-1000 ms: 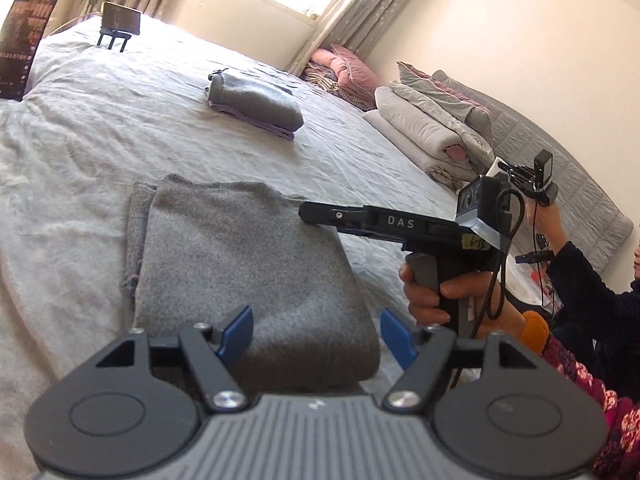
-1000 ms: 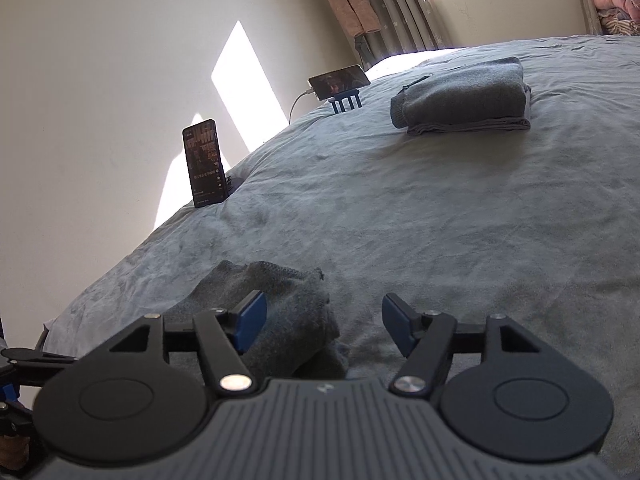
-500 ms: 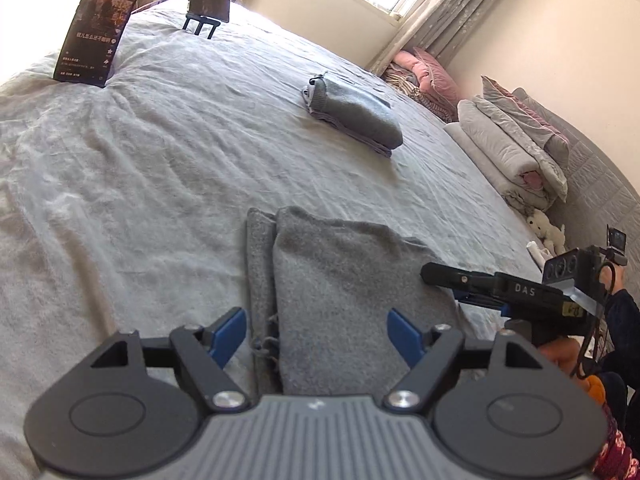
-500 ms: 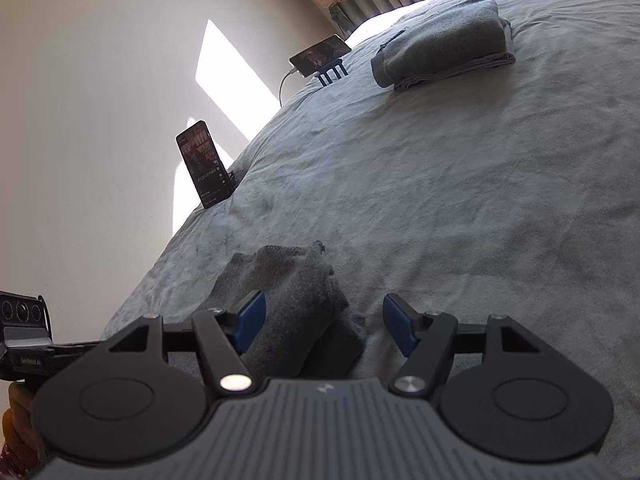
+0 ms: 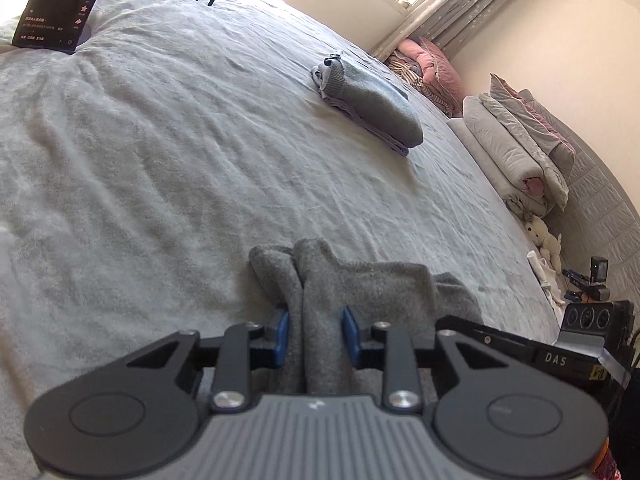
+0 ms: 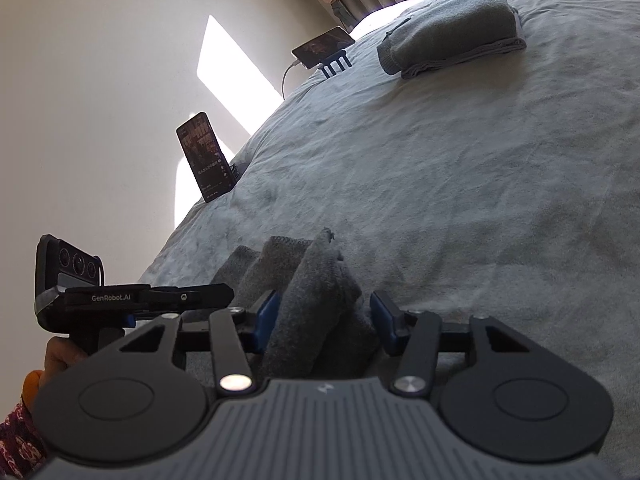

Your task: Fold clothes

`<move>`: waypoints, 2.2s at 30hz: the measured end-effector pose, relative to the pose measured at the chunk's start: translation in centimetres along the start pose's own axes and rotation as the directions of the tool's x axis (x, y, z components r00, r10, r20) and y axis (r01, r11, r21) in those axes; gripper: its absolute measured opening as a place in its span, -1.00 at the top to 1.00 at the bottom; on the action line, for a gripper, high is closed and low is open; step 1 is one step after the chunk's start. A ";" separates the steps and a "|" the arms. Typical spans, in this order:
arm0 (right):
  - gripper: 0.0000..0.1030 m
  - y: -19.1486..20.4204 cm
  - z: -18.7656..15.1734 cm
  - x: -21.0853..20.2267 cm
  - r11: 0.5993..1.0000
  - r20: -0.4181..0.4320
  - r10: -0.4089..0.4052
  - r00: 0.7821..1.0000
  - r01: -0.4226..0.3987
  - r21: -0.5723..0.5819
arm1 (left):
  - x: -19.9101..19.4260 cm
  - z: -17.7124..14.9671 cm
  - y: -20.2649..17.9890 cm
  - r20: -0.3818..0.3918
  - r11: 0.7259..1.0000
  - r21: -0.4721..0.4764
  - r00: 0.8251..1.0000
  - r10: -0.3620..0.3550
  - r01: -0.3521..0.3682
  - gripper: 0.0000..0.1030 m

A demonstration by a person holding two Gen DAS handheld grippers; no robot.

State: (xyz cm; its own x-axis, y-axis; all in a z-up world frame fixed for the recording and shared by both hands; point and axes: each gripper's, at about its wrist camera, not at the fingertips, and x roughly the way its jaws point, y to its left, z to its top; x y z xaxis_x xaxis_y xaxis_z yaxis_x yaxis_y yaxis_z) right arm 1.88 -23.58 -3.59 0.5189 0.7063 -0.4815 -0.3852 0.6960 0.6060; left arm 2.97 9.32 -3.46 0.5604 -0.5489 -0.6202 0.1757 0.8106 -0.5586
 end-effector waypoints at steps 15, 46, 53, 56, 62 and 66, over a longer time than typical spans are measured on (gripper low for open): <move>0.35 2.8 7.4 3.4 0.985 -0.060 0.173 0.983 -0.172 0.027 | -9.5 -1.5 -1.4 0.170 0.989 -0.146 0.985 0.026 -0.001 0.84; -0.31 4.1 2.4 -0.6 0.988 -0.108 -0.134 0.985 0.141 0.056 | -3.1 6.9 6.3 -0.041 0.996 -0.007 0.995 -0.092 0.092 -0.53; -0.33 4.3 -1.4 -3.4 0.981 -0.134 -0.073 0.988 0.096 0.167 | 2.2 7.5 6.3 -0.196 0.968 -0.044 0.948 -0.252 0.248 -0.59; -0.33 4.8 -2.6 -2.4 0.976 -0.145 -0.017 0.989 0.048 0.211 | 2.8 6.8 5.4 -0.200 0.962 -0.033 0.941 -0.271 0.270 -0.24; 0.07 4.9 -2.7 -0.5 0.971 -0.093 -0.059 0.994 0.079 0.226 | 2.3 4.4 5.0 -0.117 0.962 -0.131 0.960 -0.255 0.239 0.42; 0.19 4.3 0.0 -2.0 0.972 -0.053 -0.067 0.996 0.078 0.222 | 0.3 3.7 3.6 -0.066 0.955 -0.200 0.969 -0.237 0.219 0.47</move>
State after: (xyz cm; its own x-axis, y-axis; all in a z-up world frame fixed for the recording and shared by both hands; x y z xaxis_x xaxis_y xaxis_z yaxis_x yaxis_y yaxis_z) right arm -0.85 -22.04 -0.04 0.5023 0.6637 -0.5543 -0.1644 0.7026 0.6923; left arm 6.78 12.79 -3.61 0.4478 -0.7374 -0.5057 0.1289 0.6129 -0.7796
